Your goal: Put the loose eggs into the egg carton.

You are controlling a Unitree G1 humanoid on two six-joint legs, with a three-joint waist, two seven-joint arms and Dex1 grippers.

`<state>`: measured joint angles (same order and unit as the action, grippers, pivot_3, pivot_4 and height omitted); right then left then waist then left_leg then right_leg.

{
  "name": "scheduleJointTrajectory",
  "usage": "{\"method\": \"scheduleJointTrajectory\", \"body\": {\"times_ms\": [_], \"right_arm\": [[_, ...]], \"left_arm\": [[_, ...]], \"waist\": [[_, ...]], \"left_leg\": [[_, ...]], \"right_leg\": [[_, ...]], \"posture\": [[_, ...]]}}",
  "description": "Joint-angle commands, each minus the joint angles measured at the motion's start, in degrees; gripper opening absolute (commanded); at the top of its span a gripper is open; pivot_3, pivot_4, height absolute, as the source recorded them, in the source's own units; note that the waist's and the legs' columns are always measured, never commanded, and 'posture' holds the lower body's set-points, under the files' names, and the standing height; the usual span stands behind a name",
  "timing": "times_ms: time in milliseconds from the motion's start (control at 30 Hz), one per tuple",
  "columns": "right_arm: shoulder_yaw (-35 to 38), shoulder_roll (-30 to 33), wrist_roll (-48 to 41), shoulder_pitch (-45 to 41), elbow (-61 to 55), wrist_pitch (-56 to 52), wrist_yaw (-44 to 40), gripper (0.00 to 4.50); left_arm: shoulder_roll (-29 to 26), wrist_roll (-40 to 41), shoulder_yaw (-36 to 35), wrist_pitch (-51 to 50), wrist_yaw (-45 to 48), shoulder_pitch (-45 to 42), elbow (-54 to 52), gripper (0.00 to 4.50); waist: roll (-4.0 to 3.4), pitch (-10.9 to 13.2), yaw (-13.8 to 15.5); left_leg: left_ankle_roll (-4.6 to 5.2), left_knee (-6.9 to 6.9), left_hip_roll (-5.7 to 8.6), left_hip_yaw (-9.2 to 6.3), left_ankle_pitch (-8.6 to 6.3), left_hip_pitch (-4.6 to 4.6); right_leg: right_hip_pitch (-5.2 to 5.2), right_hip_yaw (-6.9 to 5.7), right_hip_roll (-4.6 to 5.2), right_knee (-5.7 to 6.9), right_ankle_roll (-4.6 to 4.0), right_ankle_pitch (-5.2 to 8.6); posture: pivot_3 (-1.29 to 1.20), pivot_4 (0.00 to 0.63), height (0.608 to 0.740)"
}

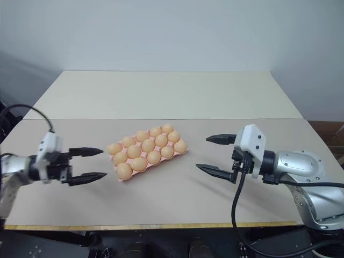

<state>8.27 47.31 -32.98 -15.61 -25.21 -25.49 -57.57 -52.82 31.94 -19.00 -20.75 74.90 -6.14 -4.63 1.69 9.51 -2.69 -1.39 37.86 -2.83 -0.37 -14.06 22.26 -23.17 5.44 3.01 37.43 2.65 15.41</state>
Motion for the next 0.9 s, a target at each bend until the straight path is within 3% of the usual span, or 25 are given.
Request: {"method": "scheduleJointTrajectory", "body": {"times_ms": [33,367,900], "right_arm": [[-1.09,-0.48,-0.55,-2.81,1.81,2.26,-2.8,4.5],[-3.8,-1.48,1.62,-5.89,8.46,5.31,-6.84,4.5],[-2.7,-0.5,1.2,-5.81,8.1,4.57,-8.37,4.5]], "left_arm": [[-0.98,3.6,-7.43,-2.82,-2.02,4.55,-6.42,4.46],[0.51,12.52,-23.9,-12.23,-8.93,18.25,-22.09,4.46],[0.58,14.75,-23.29,-13.38,-13.19,19.57,-24.77,4.46]], "waist": [[0.0,0.0,0.13],[0.01,0.0,0.33],[0.01,0.0,0.24]], "left_leg": [[0.0,0.0,0.0,0.0,0.0,-0.02],[0.0,0.0,0.0,0.0,0.0,-0.03],[0.0,0.0,0.01,0.01,0.0,-0.05]], "right_leg": [[0.01,0.0,0.0,0.01,0.0,0.0],[0.03,-0.03,0.03,-0.02,-0.01,0.0],[0.04,-0.02,0.02,-0.02,-0.01,0.0]], "posture": [[0.0,0.15,0.74],[0.0,0.15,0.74],[0.0,0.15,0.74]]}}
